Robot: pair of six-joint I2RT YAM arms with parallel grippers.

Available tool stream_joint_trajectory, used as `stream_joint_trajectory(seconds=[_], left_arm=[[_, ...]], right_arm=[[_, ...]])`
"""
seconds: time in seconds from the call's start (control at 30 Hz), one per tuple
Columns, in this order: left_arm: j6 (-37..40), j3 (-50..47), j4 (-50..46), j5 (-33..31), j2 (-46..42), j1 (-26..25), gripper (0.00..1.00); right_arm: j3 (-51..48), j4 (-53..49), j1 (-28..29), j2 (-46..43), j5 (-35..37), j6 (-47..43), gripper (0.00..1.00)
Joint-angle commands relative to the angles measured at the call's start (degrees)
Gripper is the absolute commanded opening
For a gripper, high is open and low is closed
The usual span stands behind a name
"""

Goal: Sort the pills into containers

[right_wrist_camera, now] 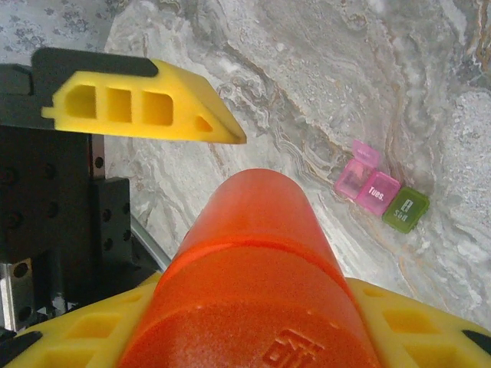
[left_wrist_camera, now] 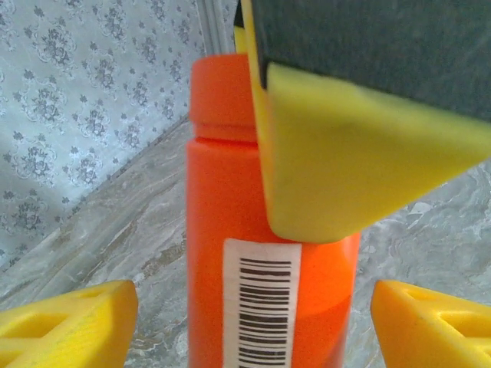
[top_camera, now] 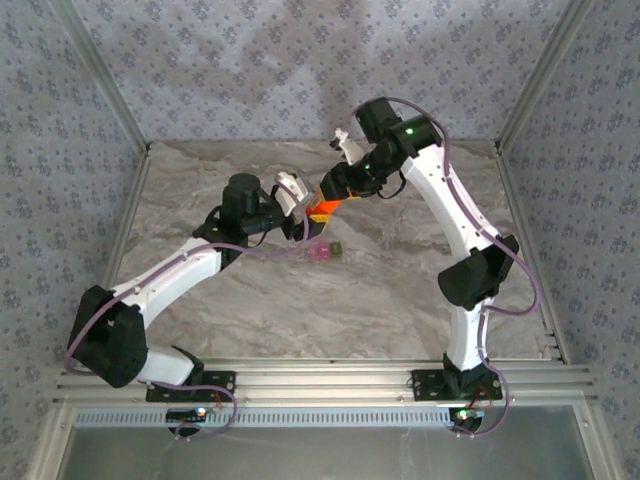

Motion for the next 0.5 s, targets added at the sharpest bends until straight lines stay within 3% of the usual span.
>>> stream_joint_trajectory(seconds=[0.0,0.47], left_arm=[[1.01,0.26,1.44,1.09,-1.08,0.08,0.8],[-1.01,0.32,3.61,1.99,1.66,-0.8,0.79]], right_arm=[[-0.78,1.16,-0.09,-2.9,-2.49,-0.09,0.35],[-2.48,4.0,-0.13,-4.06,-5.52,1.93,0.35]])
